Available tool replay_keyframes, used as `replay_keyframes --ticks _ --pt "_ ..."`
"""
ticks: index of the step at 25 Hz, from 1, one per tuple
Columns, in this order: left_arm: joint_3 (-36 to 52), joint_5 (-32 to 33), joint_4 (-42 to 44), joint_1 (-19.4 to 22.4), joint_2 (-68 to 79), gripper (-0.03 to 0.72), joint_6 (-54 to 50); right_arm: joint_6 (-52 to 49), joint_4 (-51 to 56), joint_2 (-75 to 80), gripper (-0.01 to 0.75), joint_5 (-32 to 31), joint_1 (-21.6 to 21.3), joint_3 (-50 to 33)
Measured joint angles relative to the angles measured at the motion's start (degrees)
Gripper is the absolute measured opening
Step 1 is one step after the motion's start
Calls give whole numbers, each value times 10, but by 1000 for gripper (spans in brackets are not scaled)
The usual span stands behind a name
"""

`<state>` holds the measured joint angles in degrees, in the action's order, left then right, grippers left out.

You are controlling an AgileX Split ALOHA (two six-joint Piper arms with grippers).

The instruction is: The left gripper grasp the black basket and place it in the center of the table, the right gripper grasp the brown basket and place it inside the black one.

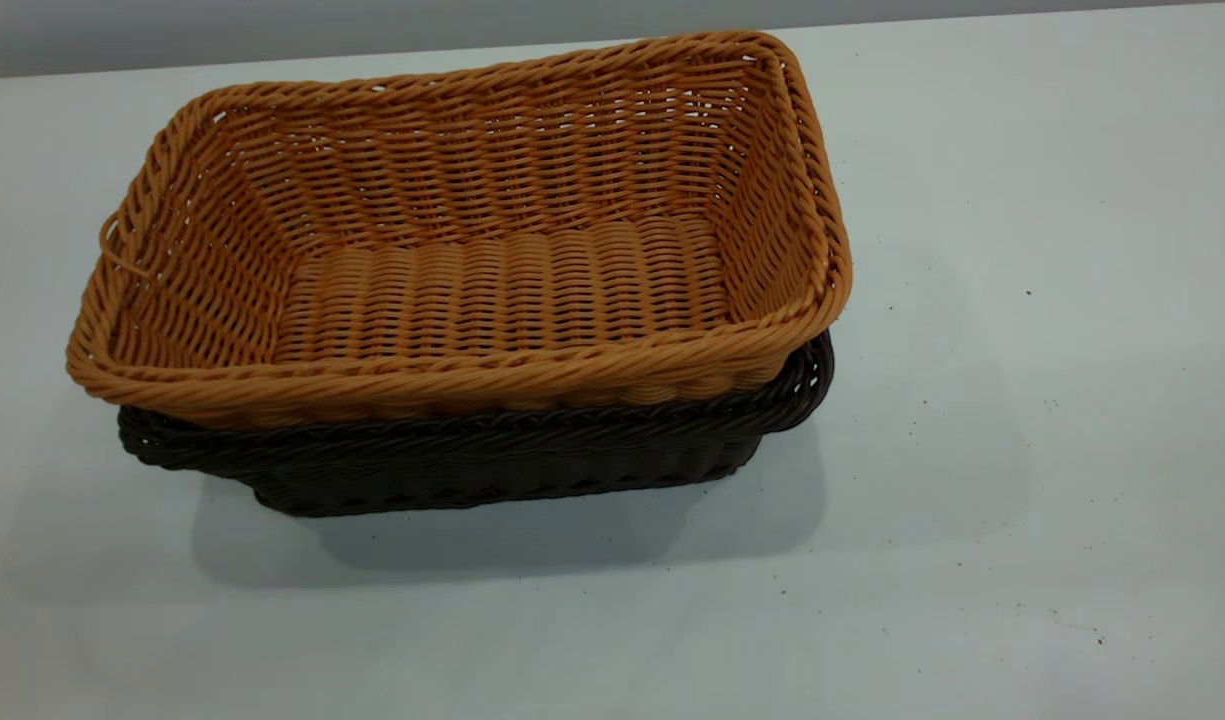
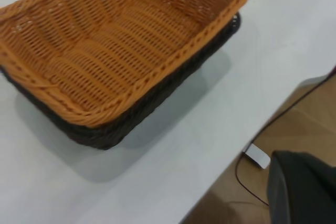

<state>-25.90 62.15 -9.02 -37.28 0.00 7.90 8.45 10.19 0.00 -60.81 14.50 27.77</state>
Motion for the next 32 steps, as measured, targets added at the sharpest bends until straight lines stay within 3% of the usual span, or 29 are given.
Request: replay_keyframes --ticks 4,12,16,23,32 --pt "0 0 0 53 0 -1 0 0 0 0 0 0 -52 0" --pt "0 0 0 196 0 -1 0 0 0 0 0 0 -217 0" --pt "0 0 0 267 0 -1 0 0 0 0 0 0 -272 0" --pt "0 0 1 354 0 -1 0 0 0 0 0 0 -277 0" --pt "0 0 0 361 0 -1 0 0 0 0 0 0 -253 0"
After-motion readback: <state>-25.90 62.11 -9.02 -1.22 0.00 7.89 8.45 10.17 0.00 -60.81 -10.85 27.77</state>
